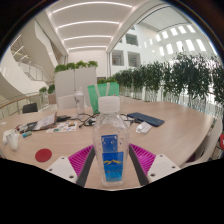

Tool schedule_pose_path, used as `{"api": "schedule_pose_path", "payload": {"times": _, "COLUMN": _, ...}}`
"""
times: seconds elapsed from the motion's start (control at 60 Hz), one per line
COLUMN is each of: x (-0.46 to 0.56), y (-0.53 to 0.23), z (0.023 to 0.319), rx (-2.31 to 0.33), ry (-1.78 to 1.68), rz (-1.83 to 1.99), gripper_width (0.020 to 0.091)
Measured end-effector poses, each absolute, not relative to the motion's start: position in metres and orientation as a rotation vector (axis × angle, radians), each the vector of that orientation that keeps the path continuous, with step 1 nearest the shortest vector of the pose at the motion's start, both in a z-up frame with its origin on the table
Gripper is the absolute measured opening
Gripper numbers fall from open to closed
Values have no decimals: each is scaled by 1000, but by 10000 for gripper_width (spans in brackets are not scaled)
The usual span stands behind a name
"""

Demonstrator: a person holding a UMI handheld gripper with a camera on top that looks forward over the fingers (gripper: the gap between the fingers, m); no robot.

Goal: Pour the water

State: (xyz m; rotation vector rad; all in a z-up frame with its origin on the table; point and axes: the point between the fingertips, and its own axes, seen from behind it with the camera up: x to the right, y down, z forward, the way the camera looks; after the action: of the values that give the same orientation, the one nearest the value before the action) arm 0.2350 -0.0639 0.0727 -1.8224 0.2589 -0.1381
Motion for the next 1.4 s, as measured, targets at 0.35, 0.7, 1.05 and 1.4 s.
{"api": "schedule_pose_path", "payload": {"times": 0.35, "x": 234, "y": -48, "z": 69, "rx": -1807, "ry": 355, "rz": -144, "gripper_width": 394}}
{"api": "schedule_pose_path", "payload": {"times": 0.7, "x": 88, "y": -35, "z": 216, "rx": -1796, "ry": -196, "rz": -487, "gripper_width": 352}}
{"api": "schedule_pose_path", "payload": {"times": 1.05, "x": -119, "y": 42, "z": 208, "rx": -1464, "ry": -1325, "rz": -1367, "gripper_width": 350}}
{"api": "schedule_pose_path", "payload": {"times": 1.4, "x": -163, "y": 74, "z": 210, "rx": -1079, "ry": -1864, "rz": -1801, "gripper_width": 354}}
